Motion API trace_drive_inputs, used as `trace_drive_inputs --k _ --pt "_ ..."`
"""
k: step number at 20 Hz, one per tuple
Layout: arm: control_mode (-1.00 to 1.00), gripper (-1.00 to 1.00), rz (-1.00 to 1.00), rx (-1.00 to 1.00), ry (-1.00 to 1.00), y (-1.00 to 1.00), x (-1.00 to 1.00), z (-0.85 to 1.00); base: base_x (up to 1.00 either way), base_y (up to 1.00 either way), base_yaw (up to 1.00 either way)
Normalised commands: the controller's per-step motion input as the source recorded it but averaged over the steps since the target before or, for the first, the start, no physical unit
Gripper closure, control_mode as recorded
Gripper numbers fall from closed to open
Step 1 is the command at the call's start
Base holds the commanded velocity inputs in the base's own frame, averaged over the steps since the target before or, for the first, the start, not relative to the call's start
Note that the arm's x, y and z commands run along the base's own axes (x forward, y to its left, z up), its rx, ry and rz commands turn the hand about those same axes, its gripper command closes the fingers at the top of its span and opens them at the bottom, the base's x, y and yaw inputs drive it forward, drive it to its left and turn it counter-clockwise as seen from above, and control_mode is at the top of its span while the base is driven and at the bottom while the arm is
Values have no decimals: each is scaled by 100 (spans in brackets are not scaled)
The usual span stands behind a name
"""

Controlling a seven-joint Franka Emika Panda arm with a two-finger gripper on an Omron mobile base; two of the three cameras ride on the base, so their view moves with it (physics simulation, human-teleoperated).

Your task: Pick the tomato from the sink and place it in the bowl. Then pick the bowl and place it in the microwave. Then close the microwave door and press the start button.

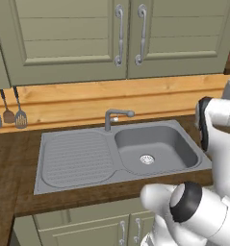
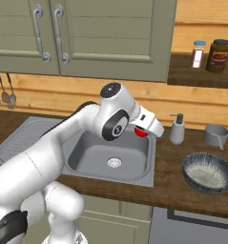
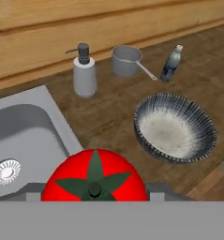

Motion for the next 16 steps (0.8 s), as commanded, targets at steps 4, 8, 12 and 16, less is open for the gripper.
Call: trace_drive_inputs --k 4,8,12,16 --pt "-100 100 -15 5 3 -98 -1 -17 0 0 0" --pt "-100 100 -11 10 5 -90 -8 -8 0 0 0" --pt "-100 100 -9 25 4 -68 -7 -13 0 0 0" --pt "-100 100 -5 27 3 -42 0 -22 0 0 0"
